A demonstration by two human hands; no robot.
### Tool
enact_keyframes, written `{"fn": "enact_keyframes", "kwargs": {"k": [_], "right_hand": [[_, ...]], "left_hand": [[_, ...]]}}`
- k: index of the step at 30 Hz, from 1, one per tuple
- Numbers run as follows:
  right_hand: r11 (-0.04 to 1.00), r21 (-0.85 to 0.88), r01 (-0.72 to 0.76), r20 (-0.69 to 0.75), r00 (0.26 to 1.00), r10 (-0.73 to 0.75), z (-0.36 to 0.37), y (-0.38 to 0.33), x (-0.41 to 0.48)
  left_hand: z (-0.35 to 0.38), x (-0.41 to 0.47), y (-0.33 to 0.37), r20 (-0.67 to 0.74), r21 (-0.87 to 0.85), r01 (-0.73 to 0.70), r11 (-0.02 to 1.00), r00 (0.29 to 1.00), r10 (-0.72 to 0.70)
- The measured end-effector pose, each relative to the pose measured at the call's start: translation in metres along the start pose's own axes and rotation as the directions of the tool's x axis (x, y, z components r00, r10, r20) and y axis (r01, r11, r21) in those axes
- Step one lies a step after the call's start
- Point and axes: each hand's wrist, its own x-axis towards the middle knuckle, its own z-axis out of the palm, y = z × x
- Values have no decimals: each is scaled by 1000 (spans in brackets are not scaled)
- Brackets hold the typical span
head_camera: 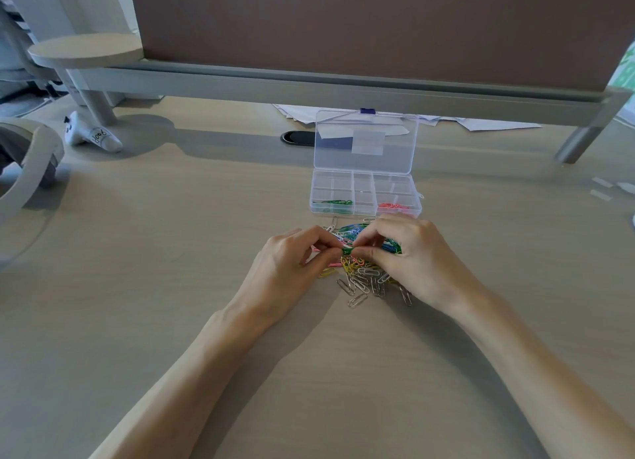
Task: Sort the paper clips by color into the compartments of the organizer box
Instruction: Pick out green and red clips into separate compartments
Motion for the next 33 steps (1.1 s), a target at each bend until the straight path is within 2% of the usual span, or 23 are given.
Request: {"fn": "enact_keyframes", "kwargs": {"k": [6,11,18,22,28,33], "right_hand": [[999,-19,26,-31,999,-27,3,-1,-1],[998,-67,-17,-134,991,8,-5,6,-10],[989,-129,-75,-229,972,44,-15,19,-30],[986,-138,-91,-248,967,55,-18,25,-35],[986,-110,-124,-253,963,93,-17,31,-39],[988,-102,-114,-235,968,87,-8,30,-32]], "left_hand": [[1,1,5,-6,-33,-11,999,1000,10],[3,31,4,-85,-34,51,998,995,-54],[5,77,-9,-162,287,144,947,982,-100],[12,79,-17,-160,302,90,949,986,-43],[8,61,-23,-175,229,-13,973,983,55],[5,46,-28,-143,300,-92,949,980,140]]}}
